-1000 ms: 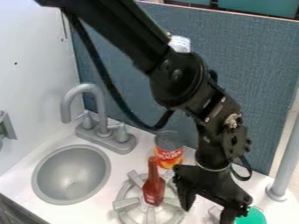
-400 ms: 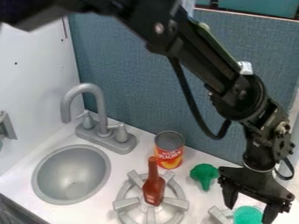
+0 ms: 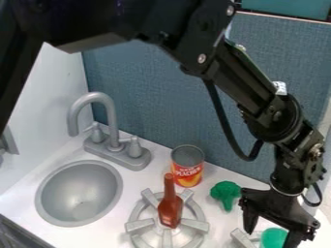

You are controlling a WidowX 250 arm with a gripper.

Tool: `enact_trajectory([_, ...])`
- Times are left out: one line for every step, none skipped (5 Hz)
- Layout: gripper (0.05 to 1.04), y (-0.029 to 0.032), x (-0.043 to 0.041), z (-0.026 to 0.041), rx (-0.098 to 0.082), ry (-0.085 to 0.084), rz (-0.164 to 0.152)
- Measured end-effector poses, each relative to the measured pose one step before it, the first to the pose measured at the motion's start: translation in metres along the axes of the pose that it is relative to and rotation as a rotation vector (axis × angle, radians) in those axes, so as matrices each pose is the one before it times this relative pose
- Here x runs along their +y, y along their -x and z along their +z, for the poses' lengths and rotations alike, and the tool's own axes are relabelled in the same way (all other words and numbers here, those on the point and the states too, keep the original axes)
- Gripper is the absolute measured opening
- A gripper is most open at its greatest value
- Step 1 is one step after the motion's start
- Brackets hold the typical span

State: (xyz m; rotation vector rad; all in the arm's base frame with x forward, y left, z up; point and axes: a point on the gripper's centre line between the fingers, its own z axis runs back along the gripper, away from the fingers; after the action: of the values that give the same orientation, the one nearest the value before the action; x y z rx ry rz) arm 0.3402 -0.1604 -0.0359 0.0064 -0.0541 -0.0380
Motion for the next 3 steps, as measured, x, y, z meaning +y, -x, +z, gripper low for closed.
enact_trajectory([1.0, 0.00607, 0.00883, -0.00635, 0.0181, -0.0022, 0.0076])
enact_trajectory([0.958, 0.00033, 0.00201, -0.00455, 0.0166, 0.0149, -0.0085])
enact_trajectory([0.811, 0.00332, 0.00272, -0.01681, 0.0365, -0.0119, -0.0178])
